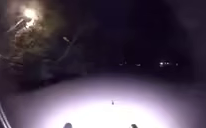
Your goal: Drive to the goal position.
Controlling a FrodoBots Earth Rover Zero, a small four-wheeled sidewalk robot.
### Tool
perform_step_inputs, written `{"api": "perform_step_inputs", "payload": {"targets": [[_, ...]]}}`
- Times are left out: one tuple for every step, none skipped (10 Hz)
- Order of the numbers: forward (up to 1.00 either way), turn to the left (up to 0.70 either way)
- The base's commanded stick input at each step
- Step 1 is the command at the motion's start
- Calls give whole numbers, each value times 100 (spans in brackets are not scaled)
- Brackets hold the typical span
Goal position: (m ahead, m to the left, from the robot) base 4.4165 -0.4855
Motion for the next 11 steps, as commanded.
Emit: {"api": "perform_step_inputs", "payload": {"targets": [[50, -1], [50, -24], [50, -25], [50, -8], [50, 0], [50, 0], [50, 0], [50, 0], [50, 0], [50, 0], [50, 0]]}}
